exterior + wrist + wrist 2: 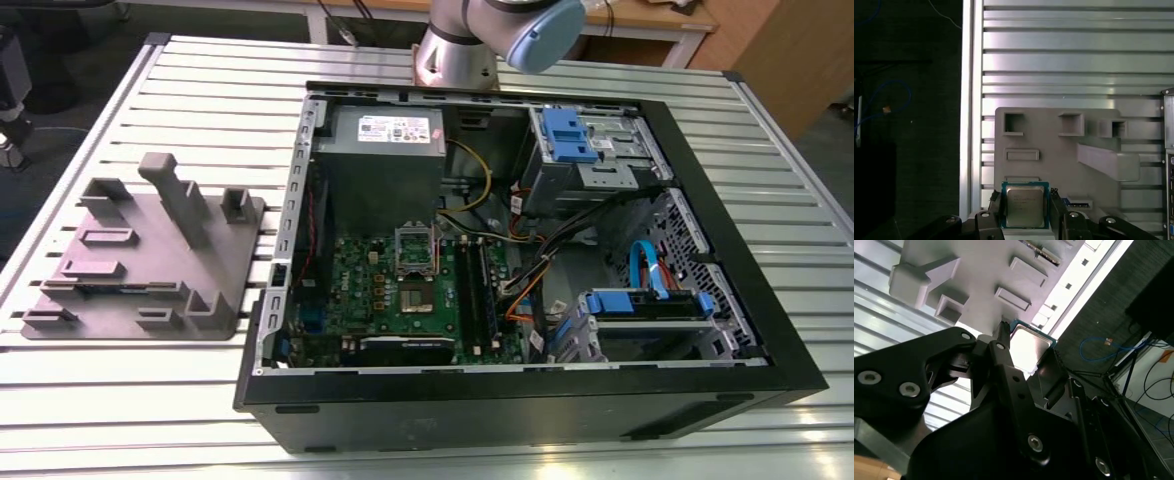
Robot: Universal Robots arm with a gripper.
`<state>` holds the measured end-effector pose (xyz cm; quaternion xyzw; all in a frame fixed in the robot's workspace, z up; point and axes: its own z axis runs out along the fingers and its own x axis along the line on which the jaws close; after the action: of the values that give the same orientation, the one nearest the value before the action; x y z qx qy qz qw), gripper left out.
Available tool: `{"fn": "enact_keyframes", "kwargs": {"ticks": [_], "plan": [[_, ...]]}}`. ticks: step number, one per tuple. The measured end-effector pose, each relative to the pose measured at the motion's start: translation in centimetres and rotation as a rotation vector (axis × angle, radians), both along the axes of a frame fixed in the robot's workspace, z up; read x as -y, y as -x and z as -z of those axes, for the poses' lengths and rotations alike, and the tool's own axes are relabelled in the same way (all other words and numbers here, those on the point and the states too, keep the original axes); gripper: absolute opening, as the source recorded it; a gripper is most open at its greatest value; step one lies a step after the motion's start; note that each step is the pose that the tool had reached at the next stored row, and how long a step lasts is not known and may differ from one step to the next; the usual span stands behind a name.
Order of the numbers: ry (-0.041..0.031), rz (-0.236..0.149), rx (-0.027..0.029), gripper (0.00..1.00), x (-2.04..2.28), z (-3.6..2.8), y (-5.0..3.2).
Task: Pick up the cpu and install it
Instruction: 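Pick up the cpu and move it towards the insertion slot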
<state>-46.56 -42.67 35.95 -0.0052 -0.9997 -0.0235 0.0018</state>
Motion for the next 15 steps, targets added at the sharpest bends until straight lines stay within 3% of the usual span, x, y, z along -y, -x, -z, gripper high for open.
{"fn": "enact_keyframes", "kwargs": {"ticks": [9,15], "plan": [[0.0001,0.000,-0.0002,0.47,0.00,-0.05,-0.04],[0.0000,0.000,0.0000,0.47,0.00,-0.04,-1.04]]}}
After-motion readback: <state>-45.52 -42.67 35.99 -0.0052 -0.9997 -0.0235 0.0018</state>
